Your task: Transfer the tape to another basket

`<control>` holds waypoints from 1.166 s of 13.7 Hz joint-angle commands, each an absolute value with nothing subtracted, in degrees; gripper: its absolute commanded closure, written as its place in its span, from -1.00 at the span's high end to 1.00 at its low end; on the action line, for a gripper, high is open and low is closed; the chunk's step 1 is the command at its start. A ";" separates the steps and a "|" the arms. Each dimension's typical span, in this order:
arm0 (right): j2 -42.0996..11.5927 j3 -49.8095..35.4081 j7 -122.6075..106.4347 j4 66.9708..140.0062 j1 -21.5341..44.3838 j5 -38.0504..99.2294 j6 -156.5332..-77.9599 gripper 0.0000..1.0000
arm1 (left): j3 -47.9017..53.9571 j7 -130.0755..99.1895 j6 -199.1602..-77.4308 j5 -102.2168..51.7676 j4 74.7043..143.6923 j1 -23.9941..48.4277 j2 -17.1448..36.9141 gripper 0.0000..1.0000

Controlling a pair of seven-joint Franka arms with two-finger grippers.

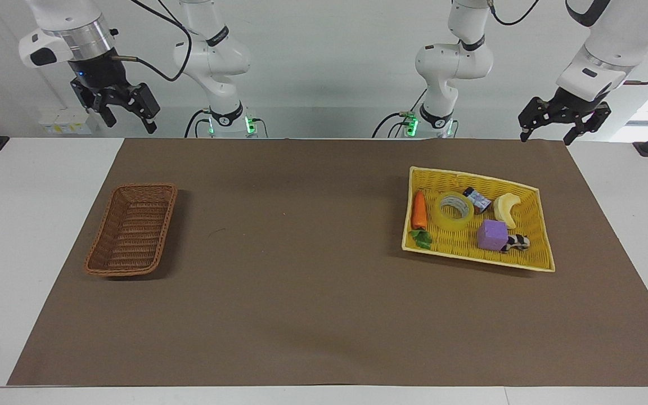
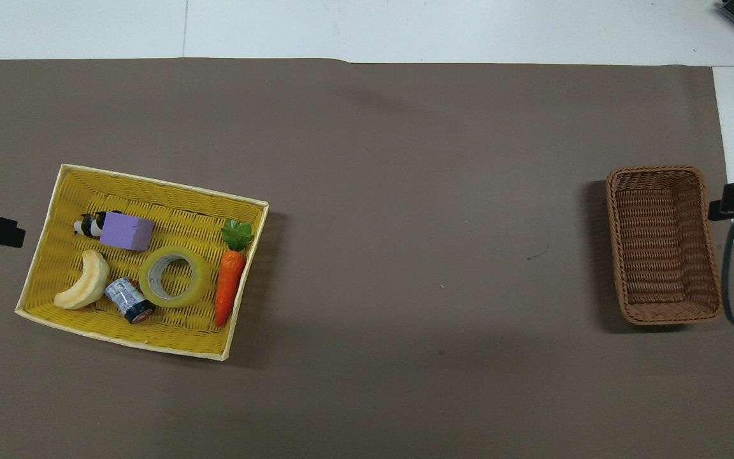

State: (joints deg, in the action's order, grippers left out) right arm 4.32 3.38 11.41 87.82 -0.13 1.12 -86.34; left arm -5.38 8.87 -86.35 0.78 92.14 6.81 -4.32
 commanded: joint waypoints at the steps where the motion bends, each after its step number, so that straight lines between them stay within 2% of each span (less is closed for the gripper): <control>1: 4.04 3.25 10.20 87.28 -0.44 1.58 -86.04 1.00 | -5.36 8.88 -89.64 1.14 97.81 7.47 -7.38 1.00; 10: 4.04 3.25 10.20 87.28 -0.44 1.58 -86.04 1.00 | -4.92 -0.86 -100.18 0.70 110.11 13.44 -8.96 1.00; 16: 4.04 3.25 10.20 87.28 -0.44 1.58 -86.05 1.00 | -5.01 -2.37 -110.80 0.70 118.63 13.53 -7.91 1.00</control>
